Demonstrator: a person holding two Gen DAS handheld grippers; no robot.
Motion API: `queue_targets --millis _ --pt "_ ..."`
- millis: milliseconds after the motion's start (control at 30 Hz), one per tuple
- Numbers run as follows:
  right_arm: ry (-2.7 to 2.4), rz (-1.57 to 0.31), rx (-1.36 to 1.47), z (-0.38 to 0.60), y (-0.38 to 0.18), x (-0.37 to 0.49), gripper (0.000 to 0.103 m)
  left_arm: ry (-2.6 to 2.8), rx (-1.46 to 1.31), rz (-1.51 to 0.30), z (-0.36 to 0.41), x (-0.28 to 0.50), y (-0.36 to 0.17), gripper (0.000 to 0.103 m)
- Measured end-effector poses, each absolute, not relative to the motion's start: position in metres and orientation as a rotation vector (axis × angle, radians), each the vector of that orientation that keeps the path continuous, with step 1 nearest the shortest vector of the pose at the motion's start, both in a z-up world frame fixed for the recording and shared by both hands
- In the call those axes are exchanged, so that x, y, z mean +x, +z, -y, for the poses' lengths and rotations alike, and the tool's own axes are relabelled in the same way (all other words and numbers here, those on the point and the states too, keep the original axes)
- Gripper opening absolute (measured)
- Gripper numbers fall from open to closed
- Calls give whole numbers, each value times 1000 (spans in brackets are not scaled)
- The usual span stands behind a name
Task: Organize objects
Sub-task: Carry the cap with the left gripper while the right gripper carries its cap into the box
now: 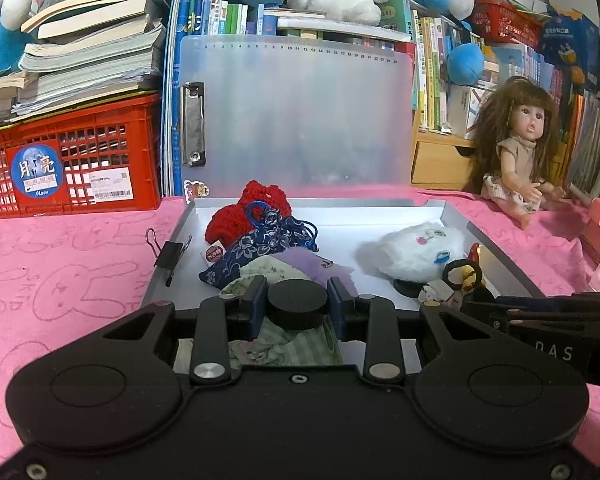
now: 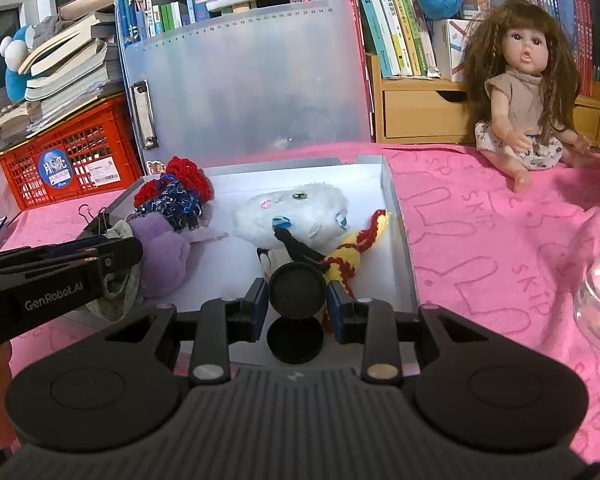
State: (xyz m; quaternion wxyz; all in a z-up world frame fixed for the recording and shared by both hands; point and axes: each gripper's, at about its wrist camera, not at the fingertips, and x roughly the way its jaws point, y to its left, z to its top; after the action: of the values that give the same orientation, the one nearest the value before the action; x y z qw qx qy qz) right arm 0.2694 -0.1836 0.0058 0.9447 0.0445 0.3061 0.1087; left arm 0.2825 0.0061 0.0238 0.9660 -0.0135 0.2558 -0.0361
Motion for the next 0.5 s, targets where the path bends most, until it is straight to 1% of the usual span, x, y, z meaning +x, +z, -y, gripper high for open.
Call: queue_targets --millis 500 --pt "230 -635 103 181 -1 270 37 -83 -34 -507 -5 280 24 31"
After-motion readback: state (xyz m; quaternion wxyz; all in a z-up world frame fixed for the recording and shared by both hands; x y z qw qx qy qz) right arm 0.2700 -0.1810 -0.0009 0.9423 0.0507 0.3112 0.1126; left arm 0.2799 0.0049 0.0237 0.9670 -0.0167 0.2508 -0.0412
